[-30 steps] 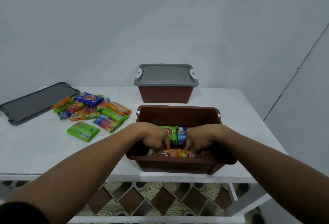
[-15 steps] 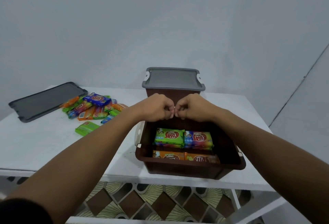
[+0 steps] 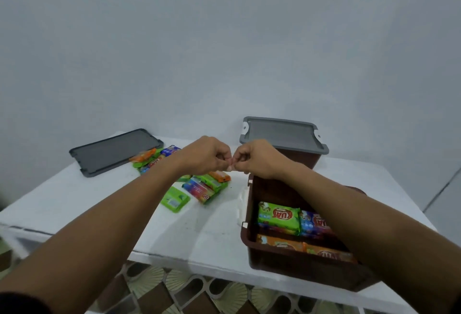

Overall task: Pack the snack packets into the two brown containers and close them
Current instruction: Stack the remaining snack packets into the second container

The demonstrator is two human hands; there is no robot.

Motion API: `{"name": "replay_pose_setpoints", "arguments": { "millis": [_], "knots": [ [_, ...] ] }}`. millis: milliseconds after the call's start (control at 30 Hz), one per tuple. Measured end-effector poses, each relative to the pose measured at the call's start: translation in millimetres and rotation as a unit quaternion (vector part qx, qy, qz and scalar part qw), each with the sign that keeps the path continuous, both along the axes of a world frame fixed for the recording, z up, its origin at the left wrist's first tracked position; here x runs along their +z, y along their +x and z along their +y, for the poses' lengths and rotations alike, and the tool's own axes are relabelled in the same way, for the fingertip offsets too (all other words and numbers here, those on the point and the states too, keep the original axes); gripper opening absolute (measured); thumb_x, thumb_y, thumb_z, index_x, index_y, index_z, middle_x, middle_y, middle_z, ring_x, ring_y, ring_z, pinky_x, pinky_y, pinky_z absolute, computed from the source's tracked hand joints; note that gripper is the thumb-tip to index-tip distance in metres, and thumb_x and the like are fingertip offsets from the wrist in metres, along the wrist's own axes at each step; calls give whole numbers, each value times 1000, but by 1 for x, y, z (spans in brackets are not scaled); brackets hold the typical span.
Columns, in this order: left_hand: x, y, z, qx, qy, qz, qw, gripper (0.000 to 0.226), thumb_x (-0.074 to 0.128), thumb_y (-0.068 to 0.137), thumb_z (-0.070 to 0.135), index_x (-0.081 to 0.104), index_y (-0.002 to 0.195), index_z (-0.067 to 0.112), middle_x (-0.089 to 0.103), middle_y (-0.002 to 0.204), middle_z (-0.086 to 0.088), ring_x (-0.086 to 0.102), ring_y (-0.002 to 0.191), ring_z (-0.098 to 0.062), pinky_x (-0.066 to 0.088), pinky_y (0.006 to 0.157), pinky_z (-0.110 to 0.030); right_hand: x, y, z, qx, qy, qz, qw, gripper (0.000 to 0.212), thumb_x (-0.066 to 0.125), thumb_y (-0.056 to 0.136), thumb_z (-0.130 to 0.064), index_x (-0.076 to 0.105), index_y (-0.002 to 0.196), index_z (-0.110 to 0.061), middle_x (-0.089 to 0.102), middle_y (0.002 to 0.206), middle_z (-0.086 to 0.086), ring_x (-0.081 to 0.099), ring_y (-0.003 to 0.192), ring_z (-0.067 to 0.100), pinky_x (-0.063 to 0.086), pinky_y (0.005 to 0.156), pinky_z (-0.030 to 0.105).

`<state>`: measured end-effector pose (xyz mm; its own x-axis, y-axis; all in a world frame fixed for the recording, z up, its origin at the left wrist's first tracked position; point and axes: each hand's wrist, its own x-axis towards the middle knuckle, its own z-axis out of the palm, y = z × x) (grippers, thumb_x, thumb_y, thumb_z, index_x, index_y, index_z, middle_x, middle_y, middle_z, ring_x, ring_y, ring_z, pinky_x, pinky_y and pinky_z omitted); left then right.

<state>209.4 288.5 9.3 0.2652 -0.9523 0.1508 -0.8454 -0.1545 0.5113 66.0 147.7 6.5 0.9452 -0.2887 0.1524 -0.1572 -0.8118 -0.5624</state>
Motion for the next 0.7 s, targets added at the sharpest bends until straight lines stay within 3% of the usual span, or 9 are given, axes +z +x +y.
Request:
{"name": "replay_pose_setpoints", "arguments": {
  "millis": [167,300,333,400,500,567,700],
  "knots": [
    [-3,39,37,27,33,-15,999,4,74,87,19,77,85,20,68,68,9,55,58,4,40,54,-9,-8,51,28,7,-14,12,1000,4,78,82,-19,77,78,-20,63,55,-16,55,52,1,45,54,17],
    [-17,67,61,47,100,-63,992,7,70,89,20,77,87,22,65,72,18,56,65,15,39,55,-4,-24,86,44,-22,-68,53,996,10,68,83,-10,78,83,-11,69,70,-8,61,64,9,46,59,14],
    [-23,74,65,48,119,-69,989,9,69,89,20,76,88,24,67,74,18,60,70,10,44,59,-6,-31,94,46,-32,-79,76,993,13,65,82,-10,78,83,-9,72,76,-1,65,70,14,50,63,19],
    [-39,88,70,37,149,-79,985,14,66,88,16,77,91,23,69,83,16,64,81,-5,54,75,-27,-46,108,48,-51,-103,131,985,16,60,82,-10,75,80,-5,74,82,8,66,74,22,52,65,27],
    [-58,104,77,28,188,-104,976,28,62,89,9,77,110,20,73,105,6,62,93,-12,45,75,-25,-62,124,55,-68,-139,196,968,9,64,83,-16,66,81,-8,69,85,9,63,75,22,46,58,27],
    [-70,110,79,23,227,-116,967,39,65,91,10,69,127,22,69,124,1,61,101,-14,44,75,-22,-74,132,58,-64,-146,226,961,17,73,82,-24,64,88,-11,66,88,5,62,76,18,44,56,24],
    [-96,115,80,29,261,-142,954,63,70,90,19,47,148,23,55,143,-5,56,122,-26,51,95,-38,-95,145,64,-55,-177,253,949,18,77,80,-25,61,85,-17,58,91,0,60,85,18,47,65,25]
  ]
}}
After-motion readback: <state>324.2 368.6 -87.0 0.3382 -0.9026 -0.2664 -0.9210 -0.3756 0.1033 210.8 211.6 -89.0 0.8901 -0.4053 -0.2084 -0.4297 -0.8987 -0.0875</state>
